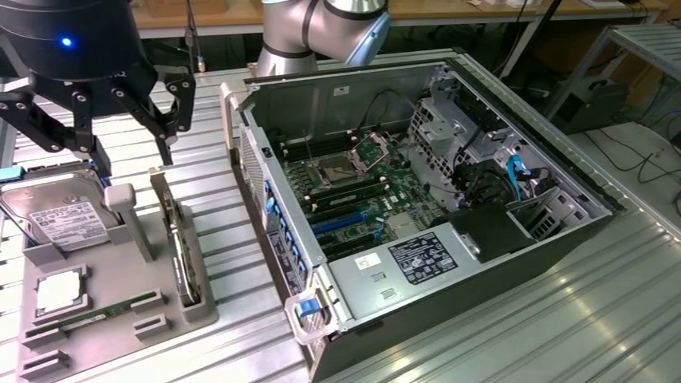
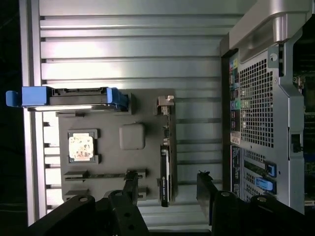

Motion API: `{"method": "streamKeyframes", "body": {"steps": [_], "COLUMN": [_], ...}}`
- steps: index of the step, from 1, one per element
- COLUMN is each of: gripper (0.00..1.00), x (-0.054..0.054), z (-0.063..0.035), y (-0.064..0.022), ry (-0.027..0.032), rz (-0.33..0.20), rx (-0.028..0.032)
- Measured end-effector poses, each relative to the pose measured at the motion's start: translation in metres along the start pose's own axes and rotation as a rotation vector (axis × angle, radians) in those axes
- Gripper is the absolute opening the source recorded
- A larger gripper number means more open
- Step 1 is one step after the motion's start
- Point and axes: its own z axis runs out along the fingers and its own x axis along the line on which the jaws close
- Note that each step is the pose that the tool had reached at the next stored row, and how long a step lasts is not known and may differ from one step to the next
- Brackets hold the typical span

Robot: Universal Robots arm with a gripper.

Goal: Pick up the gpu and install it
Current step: 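Pick up the gpu and move the gpu toward the slot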

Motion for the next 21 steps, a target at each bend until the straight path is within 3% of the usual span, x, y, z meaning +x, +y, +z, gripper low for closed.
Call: {"method": "streamKeyframes", "body": {"steps": [7,21], "gripper": [0.6,0.6], "x": [-0.0001,0.0], "z": [0.0004,0.0004], "y": [-0.0021,-0.0043], "ry": [-0.0009,-0.0009], "rz": [0.024,0.025], "rx": [0.0007,0.0011]}}
